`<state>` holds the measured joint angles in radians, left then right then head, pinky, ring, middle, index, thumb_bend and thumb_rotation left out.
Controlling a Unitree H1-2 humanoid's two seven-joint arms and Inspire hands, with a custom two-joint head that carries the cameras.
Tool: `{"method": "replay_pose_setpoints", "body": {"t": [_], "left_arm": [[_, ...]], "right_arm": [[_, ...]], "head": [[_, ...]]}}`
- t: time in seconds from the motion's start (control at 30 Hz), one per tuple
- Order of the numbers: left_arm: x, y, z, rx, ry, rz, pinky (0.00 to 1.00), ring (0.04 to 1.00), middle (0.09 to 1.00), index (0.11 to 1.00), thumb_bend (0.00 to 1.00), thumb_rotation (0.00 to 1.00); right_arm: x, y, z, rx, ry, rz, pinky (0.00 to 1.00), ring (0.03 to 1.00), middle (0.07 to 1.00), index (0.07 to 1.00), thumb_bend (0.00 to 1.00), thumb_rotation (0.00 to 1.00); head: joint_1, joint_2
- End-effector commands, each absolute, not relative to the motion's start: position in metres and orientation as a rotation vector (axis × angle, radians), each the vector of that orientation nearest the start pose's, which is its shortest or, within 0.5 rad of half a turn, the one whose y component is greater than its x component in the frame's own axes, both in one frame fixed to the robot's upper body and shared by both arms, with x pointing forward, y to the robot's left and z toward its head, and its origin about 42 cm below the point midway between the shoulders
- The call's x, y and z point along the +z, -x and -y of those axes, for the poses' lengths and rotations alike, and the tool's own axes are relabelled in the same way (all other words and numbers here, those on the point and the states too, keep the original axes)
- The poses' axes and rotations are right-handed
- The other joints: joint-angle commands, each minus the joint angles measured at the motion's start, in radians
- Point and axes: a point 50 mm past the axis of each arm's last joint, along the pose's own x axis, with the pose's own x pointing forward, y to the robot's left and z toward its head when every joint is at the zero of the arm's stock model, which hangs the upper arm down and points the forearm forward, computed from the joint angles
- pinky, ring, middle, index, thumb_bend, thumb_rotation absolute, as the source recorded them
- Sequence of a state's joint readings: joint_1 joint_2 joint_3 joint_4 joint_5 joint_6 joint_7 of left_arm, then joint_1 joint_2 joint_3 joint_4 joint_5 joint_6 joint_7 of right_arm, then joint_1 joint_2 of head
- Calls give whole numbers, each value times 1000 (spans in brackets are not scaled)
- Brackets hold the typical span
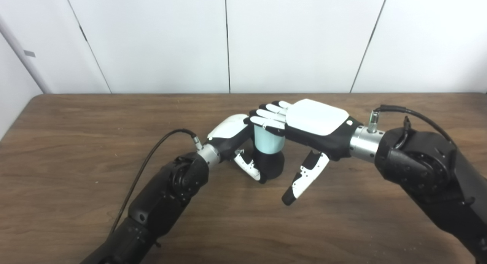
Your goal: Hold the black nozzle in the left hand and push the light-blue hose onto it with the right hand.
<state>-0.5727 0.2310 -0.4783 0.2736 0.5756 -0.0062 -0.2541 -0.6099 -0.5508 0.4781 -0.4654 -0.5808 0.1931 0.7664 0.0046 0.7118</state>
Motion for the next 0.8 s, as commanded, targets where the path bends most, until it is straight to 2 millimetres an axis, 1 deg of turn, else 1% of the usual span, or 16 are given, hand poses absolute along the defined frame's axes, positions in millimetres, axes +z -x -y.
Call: {"method": "replay_pose_setpoints", "body": {"t": [0.0,0.23,0.37,0.53,0.67,0.77], "left_arm": [[171,-424,-133,-677,-1076,195,1000,617,500,476,525,0],[172,-425,-133,-678,-1077,194,1000,615,492,480,526,0],[171,-425,-132,-682,-1076,192,1000,615,492,480,526,0],[171,-424,-131,-684,-1076,189,1000,612,492,480,526,0],[171,-424,-132,-684,-1076,190,1000,610,492,480,526,0],[170,-424,-133,-684,-1081,191,1000,609,492,480,526,0]], "right_arm": [[291,-341,182,973,1429,280,1000,1000,1000,1000,842,708],[296,-340,183,934,1428,279,1000,1000,1000,1000,840,707],[303,-341,182,902,1402,345,1000,1000,1000,1000,824,700],[302,-343,183,887,1377,376,1000,1000,1000,1000,806,694],[306,-345,183,872,1360,422,1000,1000,1000,991,784,686],[312,-346,183,823,1350,471,996,998,1000,964,775,636]], "head": [[1,1],[1,5],[-2,5],[-2,5],[-1,5],[-2,5]]}}
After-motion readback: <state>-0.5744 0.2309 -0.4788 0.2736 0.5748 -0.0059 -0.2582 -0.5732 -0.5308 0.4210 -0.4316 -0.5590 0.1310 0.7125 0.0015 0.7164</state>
